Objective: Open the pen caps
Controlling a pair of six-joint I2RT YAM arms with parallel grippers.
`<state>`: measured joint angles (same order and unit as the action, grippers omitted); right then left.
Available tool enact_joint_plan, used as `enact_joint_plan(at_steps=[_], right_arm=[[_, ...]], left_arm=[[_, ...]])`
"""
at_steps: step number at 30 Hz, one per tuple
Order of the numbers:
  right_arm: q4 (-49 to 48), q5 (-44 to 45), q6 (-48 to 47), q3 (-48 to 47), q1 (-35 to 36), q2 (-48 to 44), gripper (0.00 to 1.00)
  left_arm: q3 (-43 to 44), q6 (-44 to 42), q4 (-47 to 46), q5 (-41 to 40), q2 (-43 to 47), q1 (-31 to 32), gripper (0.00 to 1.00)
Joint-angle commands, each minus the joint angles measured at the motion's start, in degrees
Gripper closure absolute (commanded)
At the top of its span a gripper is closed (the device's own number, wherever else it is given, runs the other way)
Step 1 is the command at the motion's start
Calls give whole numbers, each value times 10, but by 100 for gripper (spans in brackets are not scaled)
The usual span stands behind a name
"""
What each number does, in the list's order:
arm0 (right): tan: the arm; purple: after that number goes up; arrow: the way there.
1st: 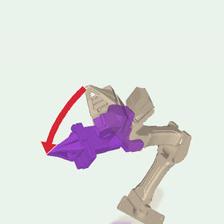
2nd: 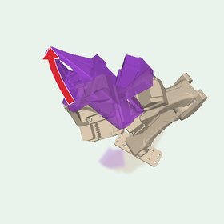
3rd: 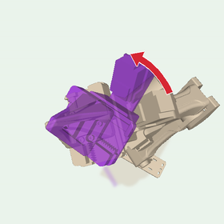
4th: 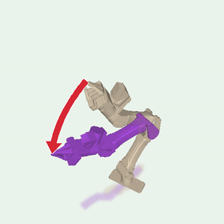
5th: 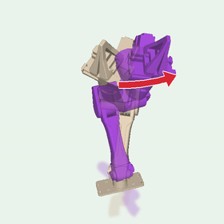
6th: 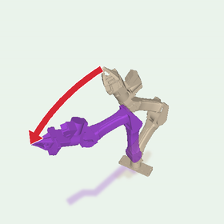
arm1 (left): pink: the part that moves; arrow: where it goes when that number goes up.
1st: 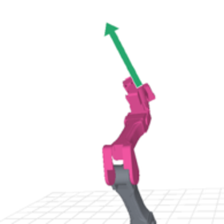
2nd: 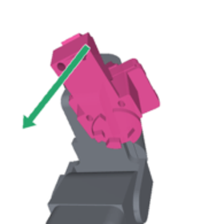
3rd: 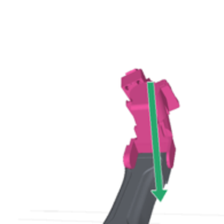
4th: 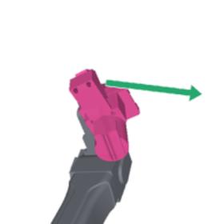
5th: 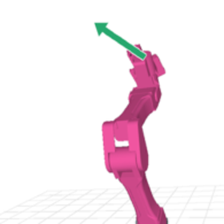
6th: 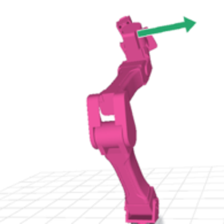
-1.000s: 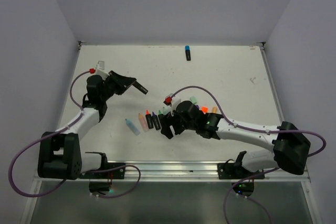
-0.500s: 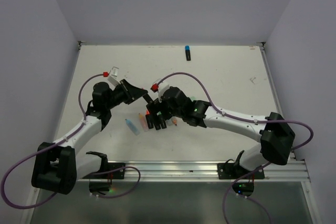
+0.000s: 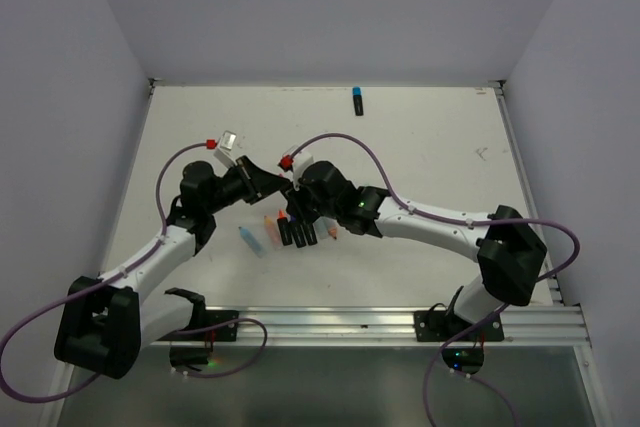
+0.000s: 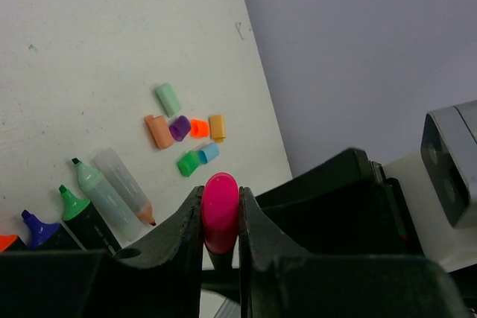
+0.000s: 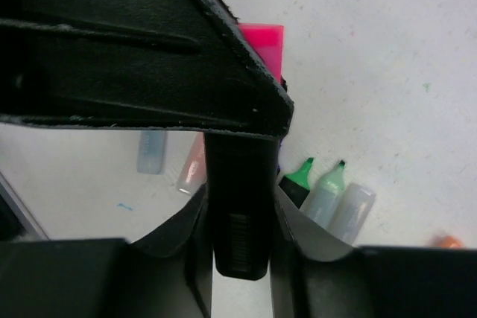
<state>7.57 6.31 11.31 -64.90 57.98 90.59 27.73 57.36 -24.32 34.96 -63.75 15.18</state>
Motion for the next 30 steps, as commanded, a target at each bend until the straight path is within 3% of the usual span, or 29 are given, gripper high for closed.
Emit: enact_joint_plan(at_steps=[1,2,7,8,9,10,11,14,19,22,23,24,30], right_arm=[[-30,-13,4,-26,-8,20,81],[-28,-15,6,-27,-9,22,99],[-46,-42,25,-12,-12,21,100],[-44,-45,26,-11,-13,20,100],[-45,-47,30,-8,-13,19,100],[-48,-52,32,-5,-13,15,100],[-48,-54,35,-2,-13,13,100],[-63,-61,45,18,-13,6,100],[-72,-74,54,40,-13,1,100],[-73,-71,54,47,-14,-1,100],[-73,-70,54,50,-15,-6,100],[-72,-69,54,51,-17,-7,100],[-73,-65,51,40,-23,-14,100]], left_arm=[[0,13,-32,23,13,3,100],[0,13,-31,22,14,4,100],[2,13,-22,13,6,3,99],[1,14,-22,10,5,4,92],[0,15,-25,8,4,4,75],[0,17,-24,2,4,3,68],[0,18,-21,-1,5,4,53],[8,16,-10,-6,0,3,44],[17,17,-1,-9,-2,3,42],[19,16,0,-9,-3,3,50],[18,17,-4,-9,-2,3,61],[18,18,-6,-8,-2,3,64],[15,19,-9,-5,-5,3,69]])
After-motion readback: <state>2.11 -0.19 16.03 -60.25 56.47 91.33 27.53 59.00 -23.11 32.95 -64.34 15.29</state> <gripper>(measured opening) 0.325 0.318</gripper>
